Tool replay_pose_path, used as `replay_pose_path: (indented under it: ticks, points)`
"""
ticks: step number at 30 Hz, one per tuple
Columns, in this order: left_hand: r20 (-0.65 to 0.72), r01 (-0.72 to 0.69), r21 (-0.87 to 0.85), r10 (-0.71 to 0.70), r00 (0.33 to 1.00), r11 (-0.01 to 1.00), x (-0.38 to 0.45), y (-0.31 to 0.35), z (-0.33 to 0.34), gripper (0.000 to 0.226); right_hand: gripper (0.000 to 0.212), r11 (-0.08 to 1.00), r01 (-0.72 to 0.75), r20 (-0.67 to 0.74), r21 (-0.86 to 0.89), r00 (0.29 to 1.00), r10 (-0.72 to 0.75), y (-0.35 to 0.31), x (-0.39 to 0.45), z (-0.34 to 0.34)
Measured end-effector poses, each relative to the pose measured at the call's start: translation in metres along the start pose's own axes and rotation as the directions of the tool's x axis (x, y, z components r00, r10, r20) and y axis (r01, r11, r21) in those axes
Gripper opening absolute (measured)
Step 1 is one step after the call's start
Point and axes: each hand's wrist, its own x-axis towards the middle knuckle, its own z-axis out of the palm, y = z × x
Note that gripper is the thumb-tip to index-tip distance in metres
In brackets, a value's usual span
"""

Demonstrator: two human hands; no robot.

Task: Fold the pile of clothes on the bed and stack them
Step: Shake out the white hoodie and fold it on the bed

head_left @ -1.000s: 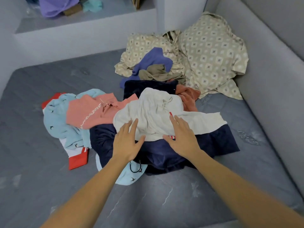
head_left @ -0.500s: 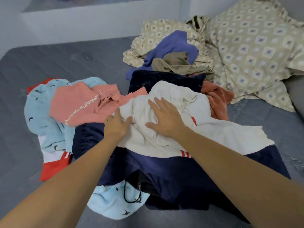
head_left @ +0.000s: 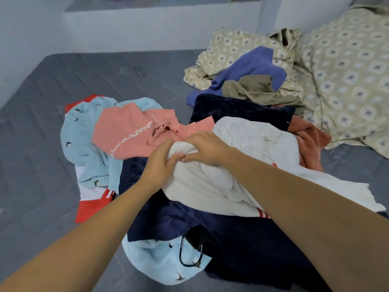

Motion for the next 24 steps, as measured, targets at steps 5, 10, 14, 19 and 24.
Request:
replay_pose_path:
  ticks: [5,10,14,19,24]
  points:
    - [-0.041,-0.093,-0.066,0.09,0.995,0.993,-0.001,0.059,-0.052,0.004,0.018,0.994,0.027,-0.071,0.106,0.997,-0.019,-0.048,-0.012,-0.073]
    - [-0.005,-0.167,-0.092,0.167,0.986,0.982,0.002,0.162,-0.122,0.012,0.033,0.971,-0.014,-0.192,0.239,0.979,0.061,-0.114,-0.048,-0.186]
    - [-0.001,-0.228,-0.115,0.229,0.973,0.967,-0.013,0.253,-0.169,0.012,0.039,0.932,-0.033,-0.278,0.361,0.95,0.141,-0.164,-0.089,-0.266]
    - [-0.034,-0.123,-0.099,0.12,0.992,0.987,-0.052,0.338,-0.226,0.037,0.015,0.933,-0.007,-0.354,0.361,0.924,0.144,-0.228,-0.134,-0.363]
    - [0.032,-0.031,-0.151,0.036,0.999,0.988,-0.088,0.402,-0.289,0.021,0.038,0.957,0.024,-0.355,0.291,0.931,0.085,-0.282,-0.168,-0.448]
